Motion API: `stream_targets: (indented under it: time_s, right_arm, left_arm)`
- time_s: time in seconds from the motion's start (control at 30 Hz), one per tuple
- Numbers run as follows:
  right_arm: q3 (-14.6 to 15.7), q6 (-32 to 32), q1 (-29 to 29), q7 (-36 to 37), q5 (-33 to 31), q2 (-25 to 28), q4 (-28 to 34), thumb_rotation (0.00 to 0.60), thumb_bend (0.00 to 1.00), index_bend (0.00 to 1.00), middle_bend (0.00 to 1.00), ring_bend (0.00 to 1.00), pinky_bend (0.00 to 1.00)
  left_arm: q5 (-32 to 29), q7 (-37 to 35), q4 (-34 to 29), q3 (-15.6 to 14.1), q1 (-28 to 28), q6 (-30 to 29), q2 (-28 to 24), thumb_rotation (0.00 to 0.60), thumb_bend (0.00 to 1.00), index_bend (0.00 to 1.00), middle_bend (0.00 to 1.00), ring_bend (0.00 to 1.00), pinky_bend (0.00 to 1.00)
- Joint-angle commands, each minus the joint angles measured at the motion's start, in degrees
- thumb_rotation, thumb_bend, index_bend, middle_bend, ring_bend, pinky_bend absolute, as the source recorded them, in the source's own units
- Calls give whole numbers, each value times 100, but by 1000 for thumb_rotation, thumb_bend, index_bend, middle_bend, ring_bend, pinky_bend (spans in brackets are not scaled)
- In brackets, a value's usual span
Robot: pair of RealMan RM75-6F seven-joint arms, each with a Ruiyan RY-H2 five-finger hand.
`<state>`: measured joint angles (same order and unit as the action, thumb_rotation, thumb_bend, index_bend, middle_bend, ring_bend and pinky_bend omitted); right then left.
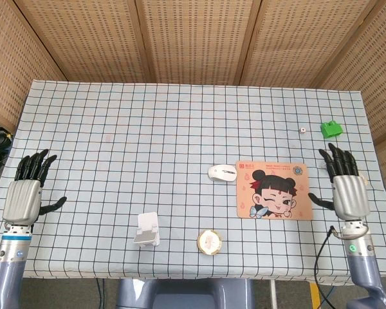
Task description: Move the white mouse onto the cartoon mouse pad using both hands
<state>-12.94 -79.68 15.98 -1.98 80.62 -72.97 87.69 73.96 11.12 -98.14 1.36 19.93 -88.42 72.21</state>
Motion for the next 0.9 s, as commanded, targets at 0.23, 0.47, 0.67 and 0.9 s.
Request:
stream_targets:
  time_s: [0.23,0.47,0.67,0.9]
  right_arm:
    - [-485,1242,1313,-1836,-1164,-1054,437,600,111,121,0,0,0]
    - [-540,1549,1813,-2204,-1703,-1891,-373,600,112,110,0,0,0]
    - [-550,1672,2005,-2084,-1882,-2298,-869,600,111,110,0,0,0]
    - [-540,1877,2211,-1908,-2027,-2715,-1331,600,122,110,0,0,0]
  left_arm:
    - [41,-198,25,174,-109,180,-81,600,165,92,0,0,0]
    - [42,-334,52,287,-177,310,-128,600,165,92,0,0,0]
    - [65,-359,69,358,-209,397,-124,600,165,92,0,0,0]
    - [70,-371,73,443,-252,465,-124,600,164,92,0,0,0]
